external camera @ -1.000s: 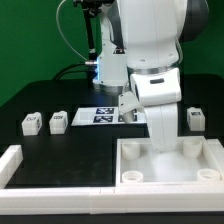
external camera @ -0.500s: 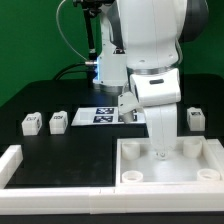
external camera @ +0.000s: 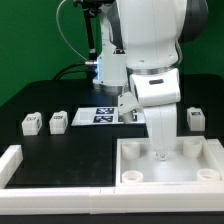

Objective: Assemble one leg

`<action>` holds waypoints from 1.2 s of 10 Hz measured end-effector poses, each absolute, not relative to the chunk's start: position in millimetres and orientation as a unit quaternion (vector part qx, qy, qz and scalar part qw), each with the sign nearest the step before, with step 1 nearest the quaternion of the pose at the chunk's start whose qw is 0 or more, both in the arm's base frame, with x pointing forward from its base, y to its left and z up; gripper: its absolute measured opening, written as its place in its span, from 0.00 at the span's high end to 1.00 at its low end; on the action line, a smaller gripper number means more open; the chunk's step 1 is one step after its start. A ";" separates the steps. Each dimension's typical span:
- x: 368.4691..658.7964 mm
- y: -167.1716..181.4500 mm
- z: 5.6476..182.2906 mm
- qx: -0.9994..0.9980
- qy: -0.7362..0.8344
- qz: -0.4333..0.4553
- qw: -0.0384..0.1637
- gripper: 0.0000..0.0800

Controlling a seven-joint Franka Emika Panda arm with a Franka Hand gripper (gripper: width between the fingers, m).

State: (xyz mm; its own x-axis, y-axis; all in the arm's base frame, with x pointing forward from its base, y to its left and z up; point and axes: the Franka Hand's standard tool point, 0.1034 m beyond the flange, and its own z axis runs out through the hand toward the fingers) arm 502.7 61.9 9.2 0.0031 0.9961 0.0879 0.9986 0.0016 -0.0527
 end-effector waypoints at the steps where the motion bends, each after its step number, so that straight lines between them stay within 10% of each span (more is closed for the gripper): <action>1: 501.2 63.7 19.0 -0.724 -0.688 -0.013 0.045 0.19; 8: 471.3 138.3 80.1 -0.903 -0.429 -0.014 0.029 0.19; 12: 454.2 153.4 70.1 -0.982 -0.182 -0.007 0.041 0.19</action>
Offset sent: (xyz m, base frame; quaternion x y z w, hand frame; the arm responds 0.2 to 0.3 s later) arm -0.0398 0.0351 0.0284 0.0028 -0.0093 0.0687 0.9976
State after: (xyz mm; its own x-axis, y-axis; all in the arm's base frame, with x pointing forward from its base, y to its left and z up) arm 454.2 153.4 70.1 0.9337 0.3570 0.0280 0.3581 -0.9304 -0.0778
